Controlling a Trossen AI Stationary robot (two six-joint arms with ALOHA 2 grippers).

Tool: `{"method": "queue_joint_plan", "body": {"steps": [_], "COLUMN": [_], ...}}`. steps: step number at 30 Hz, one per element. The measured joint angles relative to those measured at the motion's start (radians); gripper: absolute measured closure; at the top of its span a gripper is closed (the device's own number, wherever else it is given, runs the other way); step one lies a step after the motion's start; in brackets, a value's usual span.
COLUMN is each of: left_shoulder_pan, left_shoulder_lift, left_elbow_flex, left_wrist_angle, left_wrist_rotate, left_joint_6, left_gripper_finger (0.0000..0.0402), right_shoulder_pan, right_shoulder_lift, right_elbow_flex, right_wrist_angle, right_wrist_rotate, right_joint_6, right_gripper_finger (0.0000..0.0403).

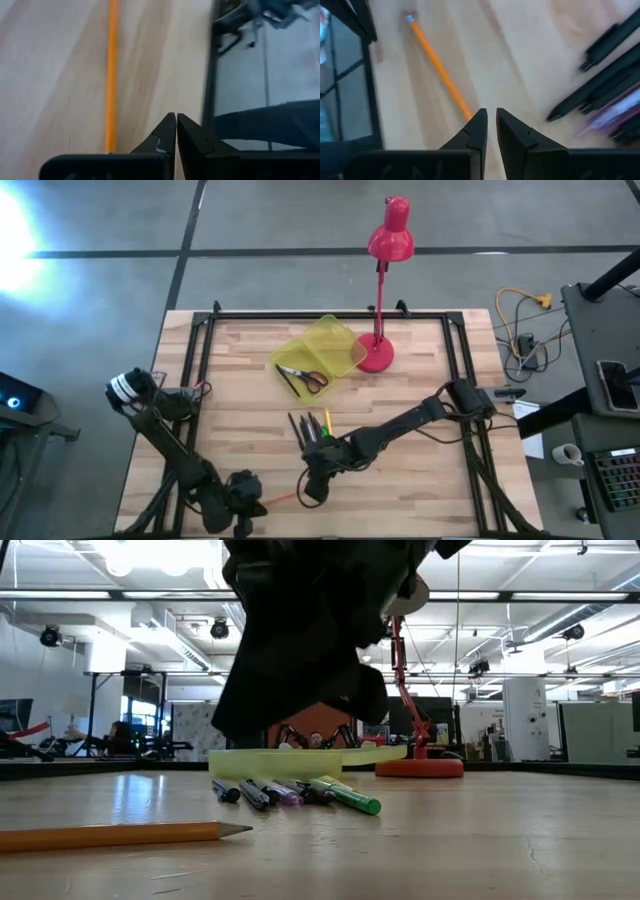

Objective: Pick & place school supplies into a supply box
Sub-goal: Put the orange pencil into the yellow supply box

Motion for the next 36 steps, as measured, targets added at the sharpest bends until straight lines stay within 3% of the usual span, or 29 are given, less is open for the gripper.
{"method": "queue_joint_plan", "body": {"steps": [10,16,32,36], "left_shoulder_pan": [0.001,0.019,0.101,0.101], "left_shoulder_lift": [0.162,0.161,0.158,0.155], "left_elbow_flex": [0.049,0.042,0.026,0.024], "left_wrist_angle": [0.013,-0.018,-0.058,-0.061], "left_wrist_rotate": [0.005,-0.009,-0.044,-0.069], "left_joint_6": [-0.141,-0.189,-0.111,-0.111], "left_gripper_finger": [0.0401,0.0401,0.0401,0.0401], "right_shoulder_pan": [0.007,0.049,0.049,0.051], "right_shoulder_lift": [0.001,0.001,0.004,0.004], "right_elbow_flex": [-0.011,-0.012,-0.032,-0.048], "right_wrist_angle": [-0.019,-0.039,0.058,0.070], "right_wrist_rotate": [-0.023,-0.040,-0.034,0.011], "right_joint_6": [-0.068,-0.068,0.029,0.025], "right_gripper_finger": [0.0369,0.0369,0.0369,0.0369]}}
